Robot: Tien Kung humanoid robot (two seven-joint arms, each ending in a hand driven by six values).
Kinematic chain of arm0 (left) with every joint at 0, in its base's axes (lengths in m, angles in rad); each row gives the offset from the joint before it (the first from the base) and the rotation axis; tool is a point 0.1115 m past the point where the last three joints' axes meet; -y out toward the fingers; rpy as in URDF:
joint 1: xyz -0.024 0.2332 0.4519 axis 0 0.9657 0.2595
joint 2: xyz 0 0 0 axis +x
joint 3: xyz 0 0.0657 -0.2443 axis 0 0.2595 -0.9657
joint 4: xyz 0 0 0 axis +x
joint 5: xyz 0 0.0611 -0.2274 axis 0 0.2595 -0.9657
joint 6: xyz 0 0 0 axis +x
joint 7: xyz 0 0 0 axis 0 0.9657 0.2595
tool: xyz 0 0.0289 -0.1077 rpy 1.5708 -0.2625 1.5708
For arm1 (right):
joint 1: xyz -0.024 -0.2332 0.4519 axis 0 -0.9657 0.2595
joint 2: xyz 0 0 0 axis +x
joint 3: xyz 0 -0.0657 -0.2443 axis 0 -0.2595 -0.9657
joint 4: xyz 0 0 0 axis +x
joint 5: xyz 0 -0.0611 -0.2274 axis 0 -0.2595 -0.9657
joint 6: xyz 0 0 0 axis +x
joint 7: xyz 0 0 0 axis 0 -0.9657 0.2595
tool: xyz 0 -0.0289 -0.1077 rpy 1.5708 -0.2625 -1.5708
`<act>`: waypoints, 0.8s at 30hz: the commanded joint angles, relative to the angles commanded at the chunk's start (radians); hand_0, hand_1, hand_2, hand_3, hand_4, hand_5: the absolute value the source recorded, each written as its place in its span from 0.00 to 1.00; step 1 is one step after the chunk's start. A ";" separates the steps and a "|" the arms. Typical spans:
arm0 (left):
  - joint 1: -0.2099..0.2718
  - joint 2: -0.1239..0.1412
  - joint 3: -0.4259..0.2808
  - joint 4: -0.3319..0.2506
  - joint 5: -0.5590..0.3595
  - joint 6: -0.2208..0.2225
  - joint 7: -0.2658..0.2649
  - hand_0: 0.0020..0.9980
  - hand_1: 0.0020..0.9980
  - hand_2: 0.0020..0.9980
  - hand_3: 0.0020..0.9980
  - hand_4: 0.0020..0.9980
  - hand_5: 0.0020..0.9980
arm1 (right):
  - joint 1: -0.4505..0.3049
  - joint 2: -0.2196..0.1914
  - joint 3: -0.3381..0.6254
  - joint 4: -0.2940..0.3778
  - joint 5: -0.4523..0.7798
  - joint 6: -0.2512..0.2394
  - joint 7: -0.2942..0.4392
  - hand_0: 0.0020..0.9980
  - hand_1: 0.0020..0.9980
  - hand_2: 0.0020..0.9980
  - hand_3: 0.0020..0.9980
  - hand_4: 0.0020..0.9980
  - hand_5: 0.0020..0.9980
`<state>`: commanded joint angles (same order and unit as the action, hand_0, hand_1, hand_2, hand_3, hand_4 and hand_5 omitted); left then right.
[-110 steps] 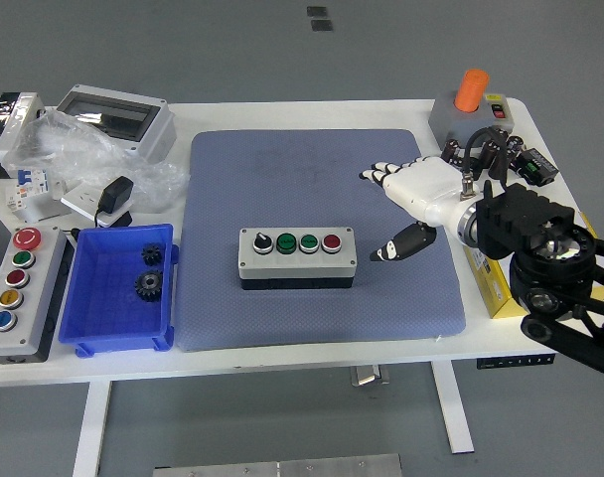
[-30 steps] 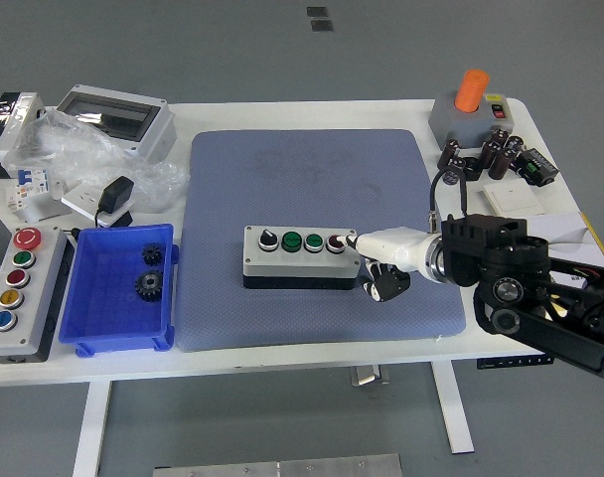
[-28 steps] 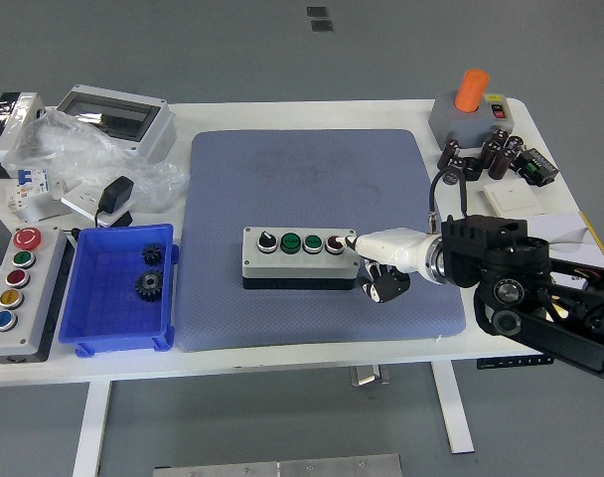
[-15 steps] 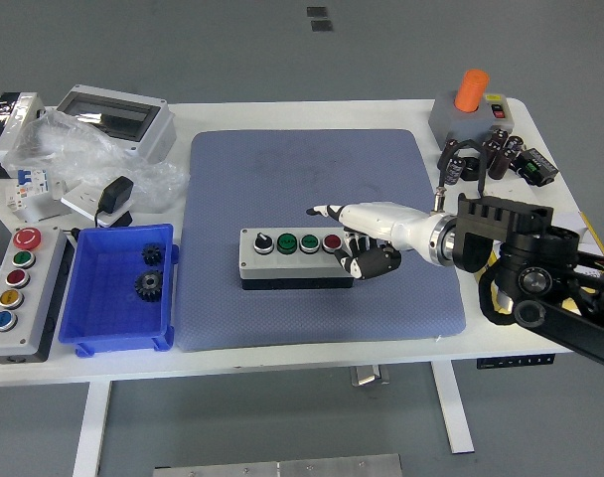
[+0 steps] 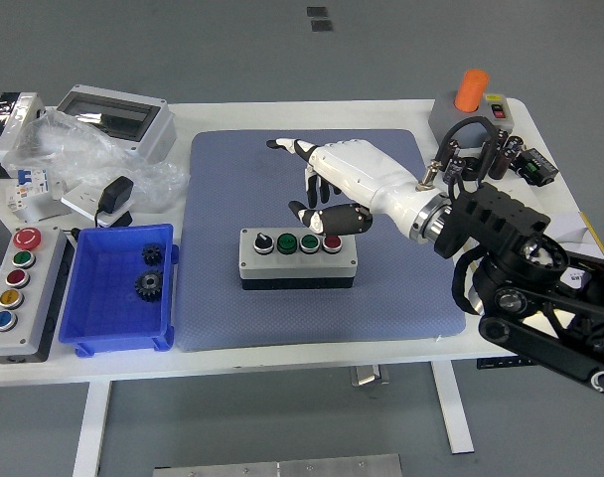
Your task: Pick up the button,place it on the desk,press the button,press the button
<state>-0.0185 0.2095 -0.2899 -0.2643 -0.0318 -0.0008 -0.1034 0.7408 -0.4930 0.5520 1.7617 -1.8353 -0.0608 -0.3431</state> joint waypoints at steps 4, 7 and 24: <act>-0.001 0.000 -0.003 0.000 0.004 0.000 0.001 0.64 0.66 0.60 0.58 0.51 0.15 | -0.002 0.038 -0.011 -0.018 -0.092 0.023 -0.024 0.99 1.00 1.00 1.00 0.99 0.52; -0.002 0.000 -0.006 0.000 0.008 -0.001 0.003 0.64 0.66 0.60 0.58 0.51 0.15 | 0.010 0.071 -0.029 -0.040 -0.152 0.044 -0.043 0.99 1.00 1.00 1.00 0.99 0.52; -0.007 0.004 -0.013 -0.001 0.019 -0.003 0.007 0.64 0.66 0.60 0.58 0.51 0.15 | 0.090 0.194 -0.197 -0.242 -0.197 0.122 -0.126 1.00 1.00 1.00 1.00 1.00 0.57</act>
<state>-0.0258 0.2131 -0.3027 -0.2652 -0.0131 -0.0039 -0.0968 0.8308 -0.2994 0.3545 1.5195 -2.0326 0.0617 -0.4689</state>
